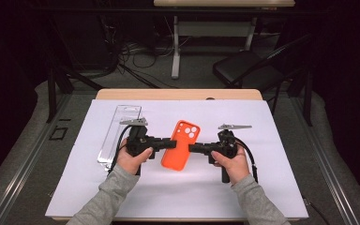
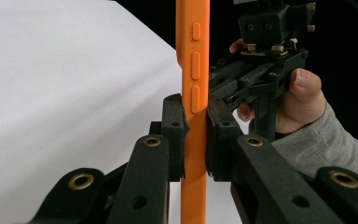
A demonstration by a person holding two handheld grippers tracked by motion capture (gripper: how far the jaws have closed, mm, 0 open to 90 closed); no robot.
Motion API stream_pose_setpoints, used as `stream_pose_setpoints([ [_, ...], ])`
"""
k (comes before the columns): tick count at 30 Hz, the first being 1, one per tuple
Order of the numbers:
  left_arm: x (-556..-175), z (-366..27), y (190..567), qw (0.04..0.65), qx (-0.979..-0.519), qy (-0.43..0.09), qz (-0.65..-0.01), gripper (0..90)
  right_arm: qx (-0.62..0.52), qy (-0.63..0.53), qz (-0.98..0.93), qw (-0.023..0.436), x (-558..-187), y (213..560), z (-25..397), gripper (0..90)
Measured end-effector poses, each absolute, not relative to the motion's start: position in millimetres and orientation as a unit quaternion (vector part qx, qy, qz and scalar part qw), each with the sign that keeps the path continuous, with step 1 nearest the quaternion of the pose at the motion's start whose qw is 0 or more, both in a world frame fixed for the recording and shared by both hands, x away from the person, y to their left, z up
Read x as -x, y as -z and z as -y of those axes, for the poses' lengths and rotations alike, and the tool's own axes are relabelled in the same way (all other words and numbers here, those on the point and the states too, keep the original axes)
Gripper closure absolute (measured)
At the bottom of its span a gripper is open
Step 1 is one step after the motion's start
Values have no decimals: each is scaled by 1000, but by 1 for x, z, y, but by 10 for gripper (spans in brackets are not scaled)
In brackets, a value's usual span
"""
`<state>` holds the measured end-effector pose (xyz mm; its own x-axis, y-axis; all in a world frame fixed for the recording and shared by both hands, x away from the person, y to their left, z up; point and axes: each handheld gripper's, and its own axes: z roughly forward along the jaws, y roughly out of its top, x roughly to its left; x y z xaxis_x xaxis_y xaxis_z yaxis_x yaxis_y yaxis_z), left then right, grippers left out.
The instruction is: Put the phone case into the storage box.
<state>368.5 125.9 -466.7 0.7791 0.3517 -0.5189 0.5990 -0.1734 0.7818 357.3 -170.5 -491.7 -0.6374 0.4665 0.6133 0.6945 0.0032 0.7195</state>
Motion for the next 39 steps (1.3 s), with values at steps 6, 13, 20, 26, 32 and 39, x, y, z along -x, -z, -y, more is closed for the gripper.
stream_pose_setpoints([
  [6, -368, -125, 467, 560, -759, 111, -313, 803, 418, 570, 700, 106, -357, 492, 170, 774],
  [13, -368, -125, 467, 560, -759, 111, -312, 803, 422, 570, 696, 111, -357, 494, 169, 774],
  [20, -368, -125, 467, 559, -759, 111, -313, 802, 422, 568, 697, 115, -358, 495, 169, 788],
  [26, -369, -125, 467, 558, -760, 111, -314, 803, 425, 571, 693, 119, -358, 496, 169, 796],
  [32, -369, -125, 468, 557, -761, 110, -314, 802, 426, 572, 690, 125, -358, 497, 170, 803],
  [39, -369, -125, 468, 557, -761, 110, -315, 802, 429, 574, 684, 134, -359, 499, 171, 809],
])
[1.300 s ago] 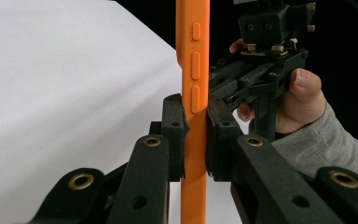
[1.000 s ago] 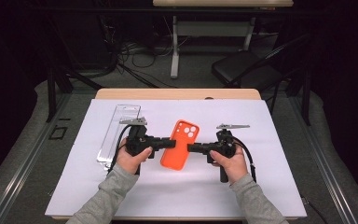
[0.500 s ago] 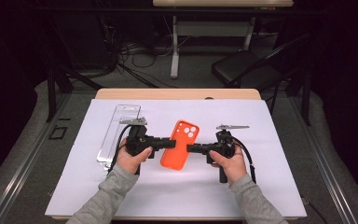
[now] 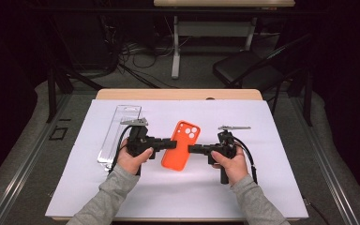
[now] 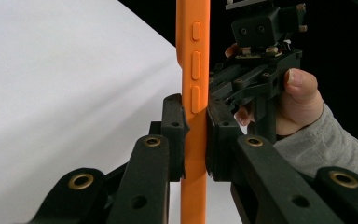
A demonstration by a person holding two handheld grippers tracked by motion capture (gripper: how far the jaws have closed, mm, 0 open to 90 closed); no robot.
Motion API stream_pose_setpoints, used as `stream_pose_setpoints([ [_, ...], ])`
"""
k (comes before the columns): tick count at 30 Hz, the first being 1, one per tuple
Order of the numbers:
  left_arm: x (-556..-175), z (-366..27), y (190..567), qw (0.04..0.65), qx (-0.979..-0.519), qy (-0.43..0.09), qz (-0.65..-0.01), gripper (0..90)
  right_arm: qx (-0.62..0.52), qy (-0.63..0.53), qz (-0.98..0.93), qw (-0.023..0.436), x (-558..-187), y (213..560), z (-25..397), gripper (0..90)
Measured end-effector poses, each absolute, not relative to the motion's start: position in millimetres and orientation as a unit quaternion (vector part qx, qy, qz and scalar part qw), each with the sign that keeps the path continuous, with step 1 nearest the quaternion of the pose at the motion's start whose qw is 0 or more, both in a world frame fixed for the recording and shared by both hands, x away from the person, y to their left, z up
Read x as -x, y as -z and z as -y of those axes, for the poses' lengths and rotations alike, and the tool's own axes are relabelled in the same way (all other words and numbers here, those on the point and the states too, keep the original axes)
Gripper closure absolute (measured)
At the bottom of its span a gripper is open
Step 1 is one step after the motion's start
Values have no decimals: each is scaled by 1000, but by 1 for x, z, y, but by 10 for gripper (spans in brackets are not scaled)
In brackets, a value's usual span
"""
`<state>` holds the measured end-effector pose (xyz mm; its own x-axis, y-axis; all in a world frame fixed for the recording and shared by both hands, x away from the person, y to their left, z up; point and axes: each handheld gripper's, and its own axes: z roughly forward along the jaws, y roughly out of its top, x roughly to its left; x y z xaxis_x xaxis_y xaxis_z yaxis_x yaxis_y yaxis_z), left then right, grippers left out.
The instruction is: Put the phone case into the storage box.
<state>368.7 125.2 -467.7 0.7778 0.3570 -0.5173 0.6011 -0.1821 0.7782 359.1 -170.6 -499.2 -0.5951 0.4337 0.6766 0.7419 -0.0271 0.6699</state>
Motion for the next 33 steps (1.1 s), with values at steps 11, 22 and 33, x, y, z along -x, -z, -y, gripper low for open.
stream_pose_setpoints([
  [11, -369, -126, 469, 556, -761, 109, -316, 802, 432, 576, 680, 140, -360, 501, 171, 817],
  [22, -369, -126, 469, 557, -760, 107, -317, 801, 432, 579, 677, 141, -360, 501, 171, 820],
  [33, -370, -126, 469, 558, -760, 105, -317, 801, 436, 585, 667, 149, -360, 504, 171, 823],
])
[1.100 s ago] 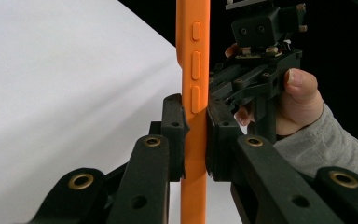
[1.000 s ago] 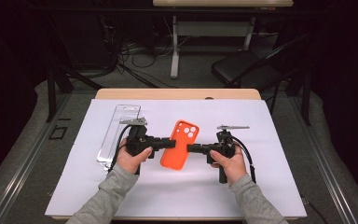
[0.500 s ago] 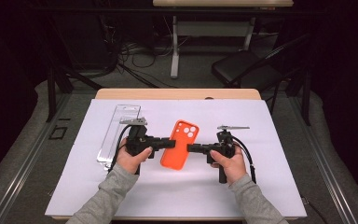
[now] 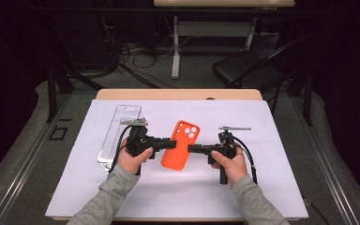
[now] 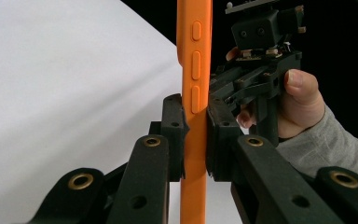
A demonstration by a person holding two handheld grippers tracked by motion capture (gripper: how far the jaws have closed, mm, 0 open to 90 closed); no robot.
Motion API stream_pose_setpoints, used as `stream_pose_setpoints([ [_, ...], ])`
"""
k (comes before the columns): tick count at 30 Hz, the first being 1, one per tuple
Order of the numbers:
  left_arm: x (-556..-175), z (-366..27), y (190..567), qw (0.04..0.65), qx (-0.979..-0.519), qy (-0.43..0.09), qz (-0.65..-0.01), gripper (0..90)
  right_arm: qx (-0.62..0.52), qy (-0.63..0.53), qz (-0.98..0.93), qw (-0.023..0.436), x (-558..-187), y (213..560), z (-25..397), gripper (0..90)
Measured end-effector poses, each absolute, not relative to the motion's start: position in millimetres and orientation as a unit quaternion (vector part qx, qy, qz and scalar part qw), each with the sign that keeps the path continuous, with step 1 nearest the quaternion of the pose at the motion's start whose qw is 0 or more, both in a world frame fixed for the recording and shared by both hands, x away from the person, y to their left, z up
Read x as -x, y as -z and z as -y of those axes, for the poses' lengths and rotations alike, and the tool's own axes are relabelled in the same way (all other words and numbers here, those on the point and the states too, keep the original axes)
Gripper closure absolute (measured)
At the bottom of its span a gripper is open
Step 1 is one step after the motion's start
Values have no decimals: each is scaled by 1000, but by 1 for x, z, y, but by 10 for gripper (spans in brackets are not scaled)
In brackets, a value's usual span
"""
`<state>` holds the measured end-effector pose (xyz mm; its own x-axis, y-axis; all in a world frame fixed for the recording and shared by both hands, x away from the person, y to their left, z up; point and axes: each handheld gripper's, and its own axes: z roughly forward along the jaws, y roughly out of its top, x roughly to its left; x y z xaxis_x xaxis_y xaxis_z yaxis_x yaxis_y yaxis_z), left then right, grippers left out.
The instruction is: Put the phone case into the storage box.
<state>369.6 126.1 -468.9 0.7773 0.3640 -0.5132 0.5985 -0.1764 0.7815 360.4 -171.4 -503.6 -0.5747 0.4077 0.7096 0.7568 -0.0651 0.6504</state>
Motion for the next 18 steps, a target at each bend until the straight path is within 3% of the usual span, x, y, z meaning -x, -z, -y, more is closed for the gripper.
stream_pose_setpoints([
  [18, -370, -127, 469, 560, -757, 101, -321, 797, 443, 591, 655, 158, -360, 505, 171, 826],
])
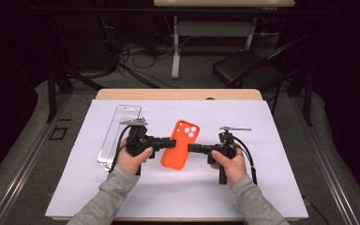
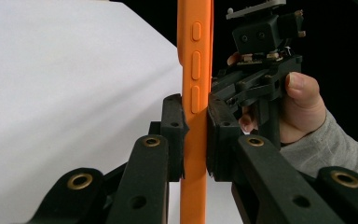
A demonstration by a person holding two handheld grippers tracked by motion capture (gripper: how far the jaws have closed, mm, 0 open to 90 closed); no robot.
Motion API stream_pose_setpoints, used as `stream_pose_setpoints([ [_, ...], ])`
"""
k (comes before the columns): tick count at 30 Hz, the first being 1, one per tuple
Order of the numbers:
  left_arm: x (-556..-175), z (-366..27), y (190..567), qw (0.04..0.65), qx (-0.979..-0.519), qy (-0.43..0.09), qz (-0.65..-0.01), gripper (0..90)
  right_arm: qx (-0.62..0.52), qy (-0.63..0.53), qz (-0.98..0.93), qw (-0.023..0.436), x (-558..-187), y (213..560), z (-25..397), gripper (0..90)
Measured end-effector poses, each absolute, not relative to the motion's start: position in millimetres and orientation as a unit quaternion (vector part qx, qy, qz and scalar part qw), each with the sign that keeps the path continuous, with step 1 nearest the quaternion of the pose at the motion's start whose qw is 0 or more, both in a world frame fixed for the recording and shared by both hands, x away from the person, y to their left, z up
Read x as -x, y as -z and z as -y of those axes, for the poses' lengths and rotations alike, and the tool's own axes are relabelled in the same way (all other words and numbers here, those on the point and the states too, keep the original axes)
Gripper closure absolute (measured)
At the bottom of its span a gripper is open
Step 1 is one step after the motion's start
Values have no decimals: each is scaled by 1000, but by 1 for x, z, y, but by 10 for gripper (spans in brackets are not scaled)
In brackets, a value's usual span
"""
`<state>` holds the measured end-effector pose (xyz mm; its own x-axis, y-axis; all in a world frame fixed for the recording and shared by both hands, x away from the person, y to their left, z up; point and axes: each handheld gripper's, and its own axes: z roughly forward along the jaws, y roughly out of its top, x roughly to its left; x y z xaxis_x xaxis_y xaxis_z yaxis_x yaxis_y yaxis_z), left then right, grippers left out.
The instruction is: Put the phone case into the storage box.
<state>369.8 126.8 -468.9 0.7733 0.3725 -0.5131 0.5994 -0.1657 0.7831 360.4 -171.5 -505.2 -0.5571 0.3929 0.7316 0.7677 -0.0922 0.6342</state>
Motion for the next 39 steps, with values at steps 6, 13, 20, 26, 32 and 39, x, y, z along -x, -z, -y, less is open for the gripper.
stream_pose_setpoints([
  [6, -370, -127, 469, 562, -755, 101, -323, 789, 444, 592, 653, 159, -360, 505, 172, 827],
  [13, -370, -128, 468, 565, -752, 98, -325, 750, 447, 592, 653, 154, -361, 506, 173, 827],
  [20, -371, -127, 469, 563, -754, 94, -325, 700, 451, 590, 653, 148, -361, 506, 175, 828],
  [26, -371, -126, 469, 560, -758, 78, -326, 627, 456, 583, 659, 134, -361, 504, 176, 827],
  [32, -370, -125, 467, 554, -766, 36, -323, 543, 460, 580, 663, 113, -361, 503, 179, 827],
  [39, -371, -125, 465, 544, -773, 18, -327, 472, 457, 573, 675, 84, -360, 501, 179, 827],
])
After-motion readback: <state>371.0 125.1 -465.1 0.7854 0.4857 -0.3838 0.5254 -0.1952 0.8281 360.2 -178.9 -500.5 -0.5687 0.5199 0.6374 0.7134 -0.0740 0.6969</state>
